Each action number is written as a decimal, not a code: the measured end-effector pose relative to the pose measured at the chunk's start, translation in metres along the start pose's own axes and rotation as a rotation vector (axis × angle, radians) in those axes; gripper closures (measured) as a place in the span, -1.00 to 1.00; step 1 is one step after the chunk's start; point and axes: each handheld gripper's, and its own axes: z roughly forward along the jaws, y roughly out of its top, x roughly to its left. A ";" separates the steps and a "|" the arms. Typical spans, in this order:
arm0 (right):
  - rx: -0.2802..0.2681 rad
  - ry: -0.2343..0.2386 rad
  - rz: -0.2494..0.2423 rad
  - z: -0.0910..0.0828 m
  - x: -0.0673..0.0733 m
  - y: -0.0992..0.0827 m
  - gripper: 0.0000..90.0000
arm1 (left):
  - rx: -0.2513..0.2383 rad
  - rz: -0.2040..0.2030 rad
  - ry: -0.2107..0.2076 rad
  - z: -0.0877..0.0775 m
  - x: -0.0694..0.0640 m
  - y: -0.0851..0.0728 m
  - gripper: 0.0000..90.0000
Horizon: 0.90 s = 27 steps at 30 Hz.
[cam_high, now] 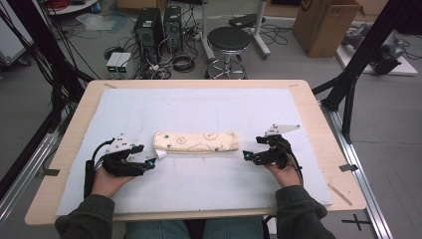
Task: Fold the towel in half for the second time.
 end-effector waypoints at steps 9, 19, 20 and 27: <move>0.001 -0.016 -0.002 -0.010 0.001 -0.008 -0.72 | -0.004 -0.001 0.001 -0.008 -0.003 -0.005 -0.35; 0.006 -0.034 0.003 -0.022 0.000 -0.020 -0.72 | -0.005 -0.010 0.006 -0.017 -0.004 -0.010 -0.35; 0.006 -0.035 0.001 -0.023 -0.001 -0.021 -0.72 | -0.006 -0.011 0.007 -0.017 -0.004 -0.011 -0.35; 0.009 -0.040 0.009 -0.029 -0.001 -0.026 -0.72 | -0.001 -0.009 0.004 -0.020 -0.005 -0.013 -0.35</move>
